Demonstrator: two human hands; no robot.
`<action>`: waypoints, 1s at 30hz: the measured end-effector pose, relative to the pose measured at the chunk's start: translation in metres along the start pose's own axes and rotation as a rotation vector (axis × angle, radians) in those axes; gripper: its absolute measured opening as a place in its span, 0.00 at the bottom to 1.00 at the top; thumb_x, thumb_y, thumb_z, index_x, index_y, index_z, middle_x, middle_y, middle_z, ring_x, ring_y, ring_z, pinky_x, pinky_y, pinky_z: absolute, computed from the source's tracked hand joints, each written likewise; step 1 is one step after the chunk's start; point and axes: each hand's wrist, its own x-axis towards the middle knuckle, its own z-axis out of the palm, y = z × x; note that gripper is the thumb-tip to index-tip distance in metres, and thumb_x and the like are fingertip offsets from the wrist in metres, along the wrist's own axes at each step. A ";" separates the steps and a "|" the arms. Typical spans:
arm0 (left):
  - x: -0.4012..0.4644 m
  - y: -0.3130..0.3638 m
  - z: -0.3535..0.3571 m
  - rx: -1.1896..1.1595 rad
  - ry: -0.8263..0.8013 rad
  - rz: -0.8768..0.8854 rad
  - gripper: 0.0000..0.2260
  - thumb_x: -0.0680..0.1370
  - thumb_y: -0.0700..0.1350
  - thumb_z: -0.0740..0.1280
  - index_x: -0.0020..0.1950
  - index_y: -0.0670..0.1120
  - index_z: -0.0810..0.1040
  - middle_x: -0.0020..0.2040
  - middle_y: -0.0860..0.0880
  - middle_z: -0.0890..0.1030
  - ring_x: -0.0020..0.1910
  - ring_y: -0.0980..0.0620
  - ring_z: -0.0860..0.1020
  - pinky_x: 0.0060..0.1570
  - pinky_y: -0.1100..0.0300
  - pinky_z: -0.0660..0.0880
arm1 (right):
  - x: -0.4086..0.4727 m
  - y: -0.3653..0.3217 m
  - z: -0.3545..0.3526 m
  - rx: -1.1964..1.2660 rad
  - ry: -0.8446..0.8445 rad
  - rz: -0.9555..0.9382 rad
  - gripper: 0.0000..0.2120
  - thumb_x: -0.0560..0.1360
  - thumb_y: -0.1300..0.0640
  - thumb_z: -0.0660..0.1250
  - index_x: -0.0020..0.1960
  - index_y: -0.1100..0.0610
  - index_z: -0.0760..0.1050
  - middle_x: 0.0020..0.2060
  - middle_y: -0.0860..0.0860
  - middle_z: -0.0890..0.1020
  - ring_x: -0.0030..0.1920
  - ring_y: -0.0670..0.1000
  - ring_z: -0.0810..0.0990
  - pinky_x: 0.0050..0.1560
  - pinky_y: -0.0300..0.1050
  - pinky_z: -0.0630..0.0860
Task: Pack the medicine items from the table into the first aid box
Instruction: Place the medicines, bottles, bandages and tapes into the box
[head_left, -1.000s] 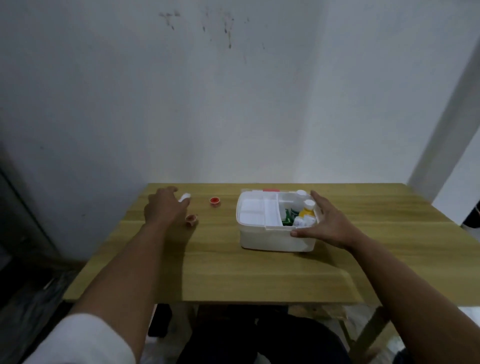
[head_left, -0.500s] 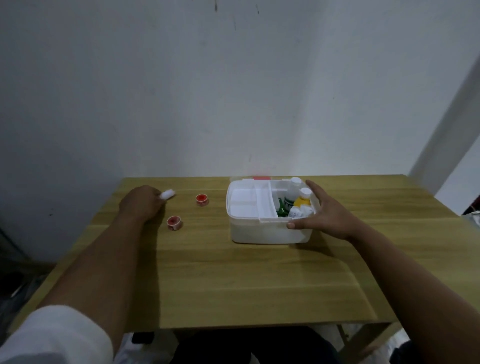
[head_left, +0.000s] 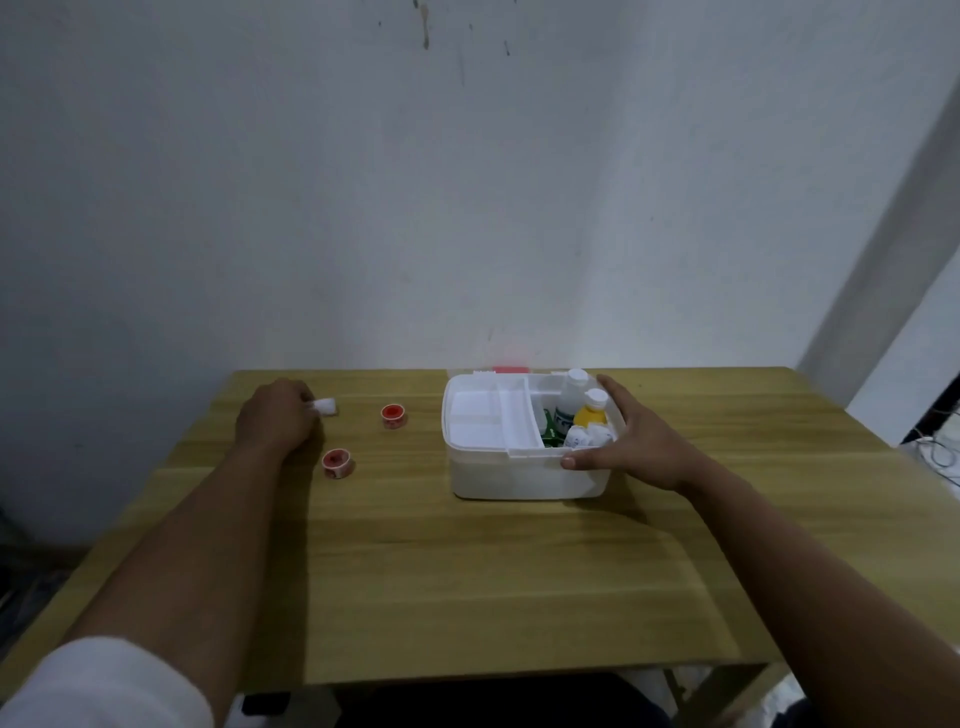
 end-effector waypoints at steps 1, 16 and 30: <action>-0.001 0.004 0.000 -0.034 0.007 -0.001 0.08 0.76 0.52 0.73 0.49 0.48 0.83 0.49 0.44 0.83 0.47 0.43 0.80 0.45 0.52 0.77 | 0.000 0.000 0.000 -0.002 -0.002 -0.001 0.68 0.53 0.34 0.86 0.83 0.44 0.52 0.73 0.43 0.72 0.69 0.50 0.76 0.68 0.54 0.77; -0.083 0.179 -0.005 0.151 0.004 0.555 0.05 0.77 0.49 0.72 0.49 0.52 0.86 0.48 0.53 0.86 0.50 0.51 0.82 0.55 0.53 0.74 | -0.005 -0.006 0.001 0.018 0.007 0.025 0.68 0.51 0.35 0.87 0.83 0.44 0.55 0.72 0.44 0.75 0.67 0.49 0.78 0.67 0.55 0.78; -0.086 0.185 -0.016 -0.013 -0.018 0.452 0.12 0.74 0.50 0.67 0.56 0.53 0.84 0.53 0.55 0.83 0.49 0.50 0.81 0.53 0.52 0.78 | -0.006 -0.002 0.002 0.027 0.013 -0.016 0.64 0.52 0.35 0.87 0.81 0.43 0.59 0.69 0.42 0.77 0.66 0.48 0.79 0.67 0.55 0.79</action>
